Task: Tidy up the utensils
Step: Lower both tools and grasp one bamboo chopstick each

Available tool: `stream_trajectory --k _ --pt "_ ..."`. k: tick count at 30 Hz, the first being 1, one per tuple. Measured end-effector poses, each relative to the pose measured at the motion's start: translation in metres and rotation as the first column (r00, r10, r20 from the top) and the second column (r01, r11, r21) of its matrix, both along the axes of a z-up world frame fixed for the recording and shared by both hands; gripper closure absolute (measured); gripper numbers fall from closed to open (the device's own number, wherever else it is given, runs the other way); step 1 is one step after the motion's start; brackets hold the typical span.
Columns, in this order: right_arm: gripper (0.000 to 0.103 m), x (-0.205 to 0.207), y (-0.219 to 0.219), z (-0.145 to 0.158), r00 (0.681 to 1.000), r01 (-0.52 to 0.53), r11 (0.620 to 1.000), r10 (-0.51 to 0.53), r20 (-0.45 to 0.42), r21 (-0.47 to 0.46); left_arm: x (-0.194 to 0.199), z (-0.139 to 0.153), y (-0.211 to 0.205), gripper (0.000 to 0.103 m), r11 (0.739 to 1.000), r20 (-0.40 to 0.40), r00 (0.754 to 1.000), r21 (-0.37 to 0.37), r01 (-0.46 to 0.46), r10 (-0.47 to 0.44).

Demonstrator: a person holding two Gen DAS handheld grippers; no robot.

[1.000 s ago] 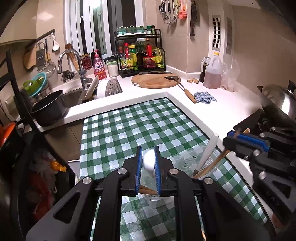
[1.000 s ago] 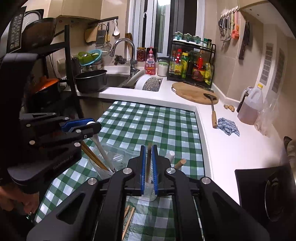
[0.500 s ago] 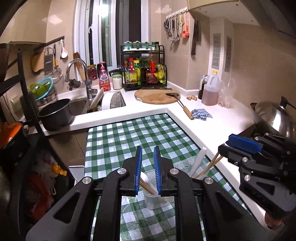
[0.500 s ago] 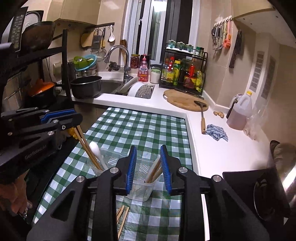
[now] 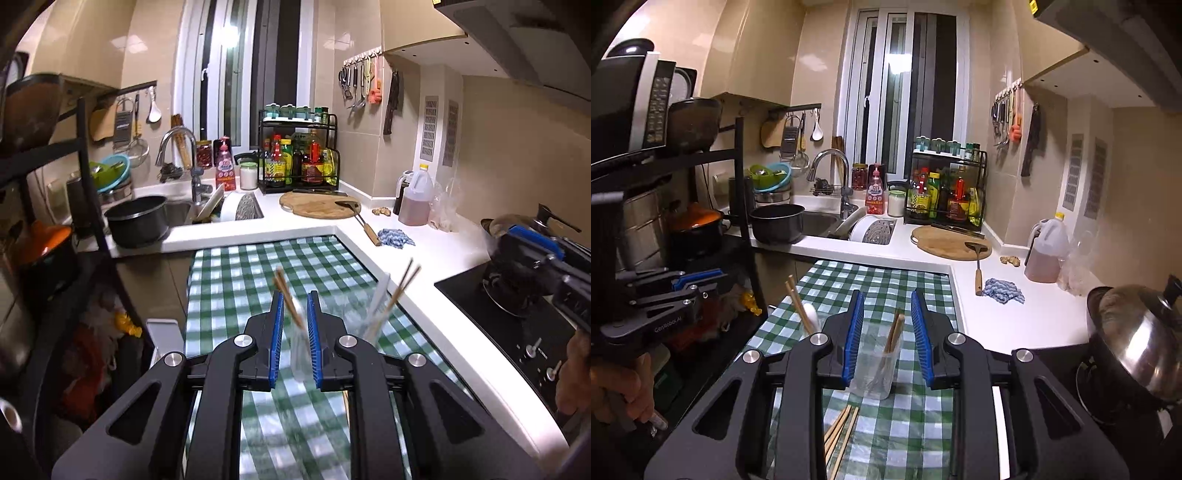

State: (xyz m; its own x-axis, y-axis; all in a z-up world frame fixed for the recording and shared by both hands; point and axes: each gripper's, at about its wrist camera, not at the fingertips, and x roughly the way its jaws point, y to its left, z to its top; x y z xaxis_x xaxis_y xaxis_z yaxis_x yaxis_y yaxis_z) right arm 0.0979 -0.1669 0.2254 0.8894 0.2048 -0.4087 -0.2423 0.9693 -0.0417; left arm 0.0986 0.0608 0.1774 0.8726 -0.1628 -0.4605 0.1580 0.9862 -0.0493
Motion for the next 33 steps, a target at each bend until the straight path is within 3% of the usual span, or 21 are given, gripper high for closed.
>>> stream_trajectory --k 7,9,14,18,23,28,33 --pt "0.078 -0.045 -0.017 -0.045 0.999 -0.013 1.0 0.014 -0.044 0.028 -0.049 -0.05 -0.004 0.089 1.0 -0.006 1.0 0.013 -0.007 0.007" --pt "0.092 -0.052 -0.021 -0.065 0.997 -0.014 0.999 0.018 -0.079 0.047 -0.061 -0.071 -0.004 0.089 1.0 -0.009 1.0 0.0 -0.015 0.015" --pt "0.096 -0.061 -0.021 -0.131 0.98 -0.013 0.997 0.027 -0.197 0.07 -0.075 -0.127 -0.009 0.09 0.999 -0.06 0.998 -0.035 -0.026 0.024" --pt "0.095 -0.058 -0.008 -0.185 0.953 -0.019 0.997 0.041 -0.3 0.077 -0.074 -0.164 -0.014 0.09 0.999 -0.15 0.989 -0.044 -0.016 0.009" --pt "0.093 -0.053 0.013 -0.232 0.91 -0.064 0.996 0.086 -0.405 0.067 -0.069 -0.185 -0.017 0.09 0.998 -0.203 0.979 -0.058 -0.003 -0.009" --pt "0.08 -0.051 0.032 -0.259 0.865 -0.112 0.992 0.124 -0.487 0.053 -0.068 -0.197 -0.022 0.09 0.997 -0.247 0.968 -0.081 0.012 -0.031" --pt "0.082 -0.055 0.037 -0.267 0.856 -0.108 0.994 0.09 -0.508 -0.006 -0.068 -0.204 -0.027 0.09 0.992 -0.279 0.958 -0.117 0.036 -0.068"
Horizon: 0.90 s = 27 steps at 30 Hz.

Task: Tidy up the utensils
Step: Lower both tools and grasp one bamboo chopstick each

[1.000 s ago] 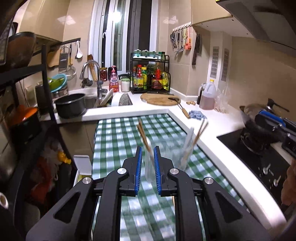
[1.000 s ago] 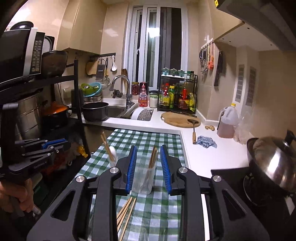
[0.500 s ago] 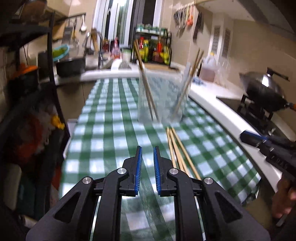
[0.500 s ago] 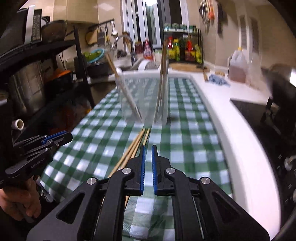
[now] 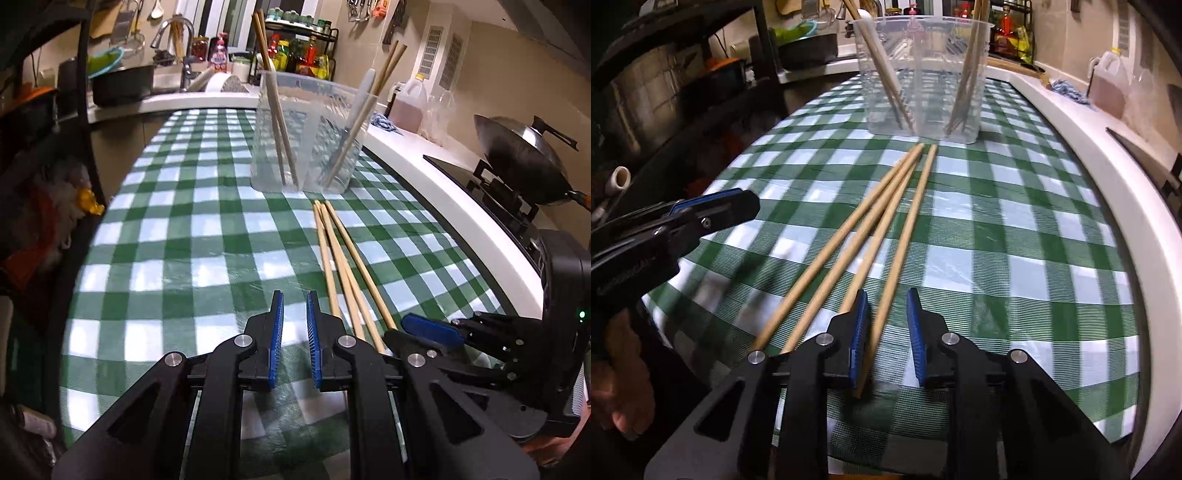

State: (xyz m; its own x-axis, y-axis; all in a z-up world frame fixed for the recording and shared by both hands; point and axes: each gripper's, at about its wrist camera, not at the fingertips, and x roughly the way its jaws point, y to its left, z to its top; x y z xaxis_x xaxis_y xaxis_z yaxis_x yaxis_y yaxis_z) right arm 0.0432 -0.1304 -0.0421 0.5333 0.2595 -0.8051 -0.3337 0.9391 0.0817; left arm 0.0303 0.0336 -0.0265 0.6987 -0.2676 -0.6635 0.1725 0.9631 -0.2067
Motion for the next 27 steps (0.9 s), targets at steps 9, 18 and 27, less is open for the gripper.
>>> stream_trajectory --k 9,18,27 --pt "0.097 0.0 -0.025 0.0 0.995 0.104 0.994 -0.104 0.003 -0.036 0.001 -0.028 -0.032 0.09 0.995 -0.082 0.992 0.019 0.094 -0.092" --pt "0.097 0.004 -0.027 0.001 0.992 0.128 0.991 -0.128 -0.003 -0.051 -0.004 -0.032 -0.045 0.096 0.983 -0.057 0.996 0.164 0.078 -0.07" --pt "0.097 0.003 -0.031 0.002 0.984 0.177 0.982 -0.177 0.002 -0.072 -0.006 -0.028 -0.005 0.096 0.987 -0.06 0.996 0.146 -0.06 0.069"
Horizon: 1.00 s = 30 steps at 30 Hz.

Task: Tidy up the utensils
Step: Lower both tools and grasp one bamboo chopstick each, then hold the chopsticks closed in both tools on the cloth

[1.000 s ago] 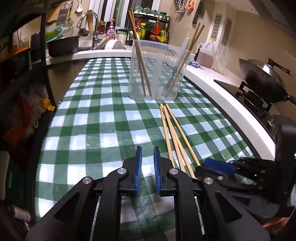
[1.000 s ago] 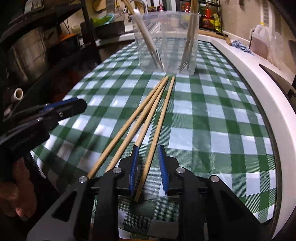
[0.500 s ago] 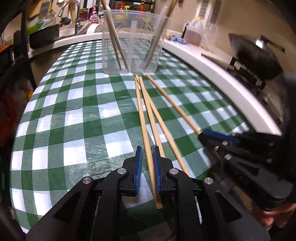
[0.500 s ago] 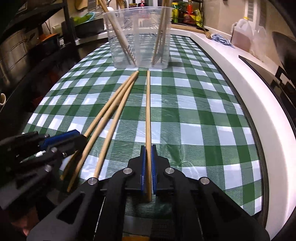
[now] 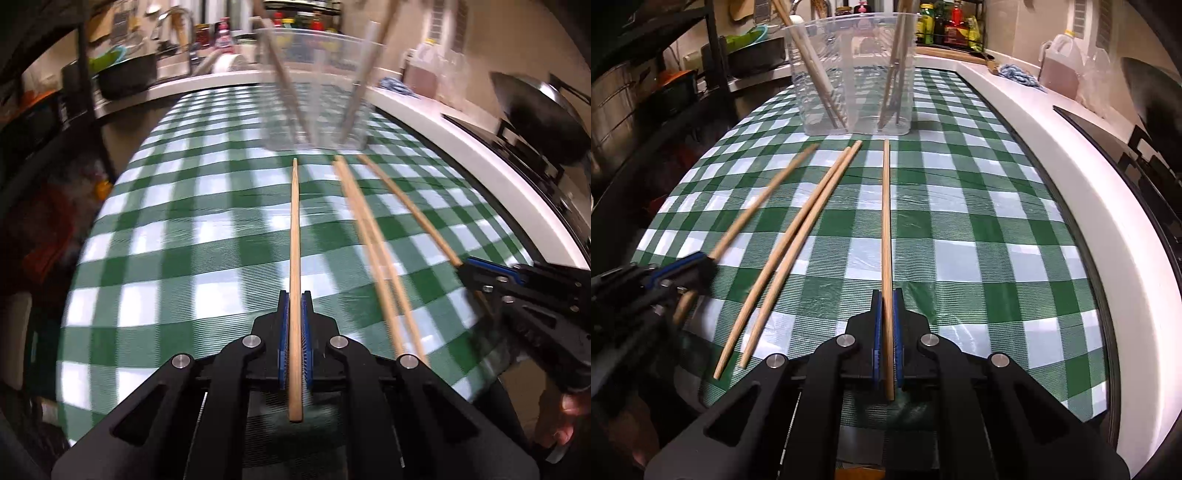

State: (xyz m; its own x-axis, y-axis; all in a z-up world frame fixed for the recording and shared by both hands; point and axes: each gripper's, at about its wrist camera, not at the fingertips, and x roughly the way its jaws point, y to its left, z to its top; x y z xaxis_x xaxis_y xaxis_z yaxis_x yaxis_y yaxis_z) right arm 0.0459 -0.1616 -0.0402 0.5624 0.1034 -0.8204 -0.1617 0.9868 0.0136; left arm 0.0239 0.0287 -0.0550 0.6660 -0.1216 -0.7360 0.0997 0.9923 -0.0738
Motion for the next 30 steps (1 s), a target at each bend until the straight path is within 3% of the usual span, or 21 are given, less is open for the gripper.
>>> stream_trajectory --k 7,30 --pt "0.095 0.0024 -0.0095 -0.0005 0.998 0.064 0.998 -0.064 0.006 -0.008 0.0037 -0.0027 0.0121 0.096 0.999 0.004 0.999 0.004 -0.042 0.042" --pt "0.095 0.0002 -0.0064 -0.001 0.998 0.057 0.998 -0.057 0.018 -0.014 -0.0053 -0.004 0.0078 0.096 0.998 0.046 0.997 0.026 -0.055 0.053"
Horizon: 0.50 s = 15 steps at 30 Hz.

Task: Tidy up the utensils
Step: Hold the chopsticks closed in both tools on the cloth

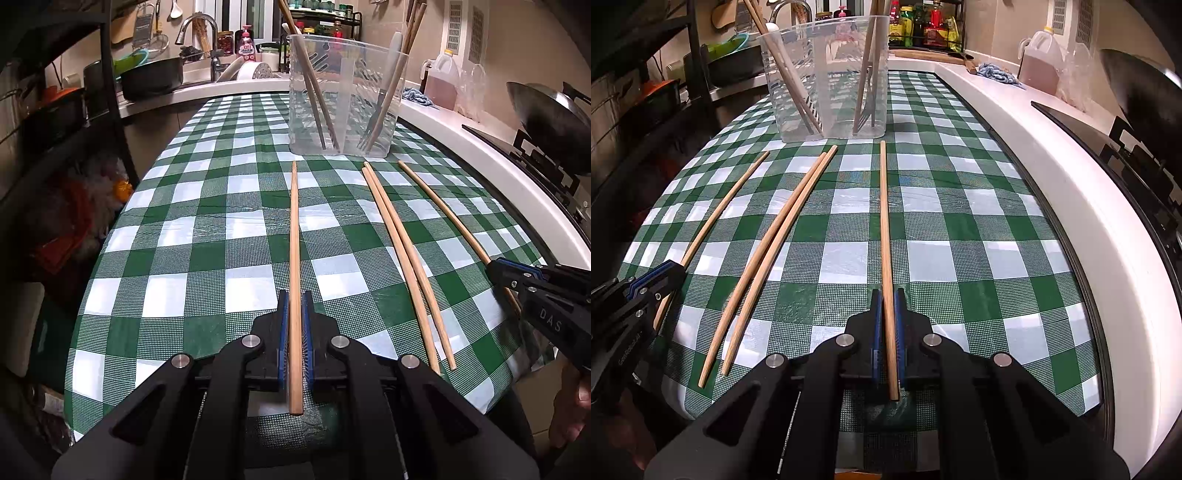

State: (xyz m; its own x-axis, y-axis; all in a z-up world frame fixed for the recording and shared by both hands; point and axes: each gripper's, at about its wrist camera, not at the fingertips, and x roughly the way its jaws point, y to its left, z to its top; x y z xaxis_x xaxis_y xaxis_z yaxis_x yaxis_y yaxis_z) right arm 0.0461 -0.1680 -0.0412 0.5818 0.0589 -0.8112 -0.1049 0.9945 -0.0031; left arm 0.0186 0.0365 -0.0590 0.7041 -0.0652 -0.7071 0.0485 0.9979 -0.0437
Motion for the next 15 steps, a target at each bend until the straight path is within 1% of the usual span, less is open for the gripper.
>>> stream_trajectory --k 15 --pt "0.097 -0.0003 0.001 0.0003 1.0 0.0 1.0 0.0 -0.001 -0.001 -0.0007 0.0002 -0.0014 0.096 1.0 0.0 1.0 0.001 0.006 -0.006"
